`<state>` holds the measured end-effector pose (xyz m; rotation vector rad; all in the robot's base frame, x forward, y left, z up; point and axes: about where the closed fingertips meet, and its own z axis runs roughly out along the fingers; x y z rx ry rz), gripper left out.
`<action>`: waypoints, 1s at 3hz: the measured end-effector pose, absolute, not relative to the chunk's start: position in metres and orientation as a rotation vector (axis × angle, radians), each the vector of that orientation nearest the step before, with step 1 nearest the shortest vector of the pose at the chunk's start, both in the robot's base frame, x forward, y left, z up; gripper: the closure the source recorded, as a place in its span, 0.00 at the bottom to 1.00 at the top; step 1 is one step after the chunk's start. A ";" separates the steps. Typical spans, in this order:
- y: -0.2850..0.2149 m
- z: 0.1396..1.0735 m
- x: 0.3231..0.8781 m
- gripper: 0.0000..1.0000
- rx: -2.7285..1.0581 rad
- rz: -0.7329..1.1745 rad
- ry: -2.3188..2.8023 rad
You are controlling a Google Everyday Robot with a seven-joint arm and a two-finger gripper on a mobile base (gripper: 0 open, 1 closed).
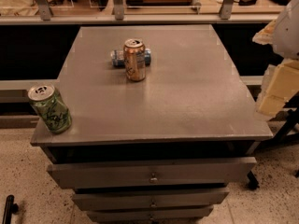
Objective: Move orange can near green can
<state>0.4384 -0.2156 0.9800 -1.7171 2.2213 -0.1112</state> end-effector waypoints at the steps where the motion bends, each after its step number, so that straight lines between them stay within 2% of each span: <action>1: -0.215 0.981 0.439 0.00 -1.716 -0.113 2.218; 3: -0.161 1.009 0.494 0.00 -1.742 -0.197 2.073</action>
Offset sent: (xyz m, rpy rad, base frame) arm 0.0571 0.0513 0.0212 0.0024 -0.1084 0.0894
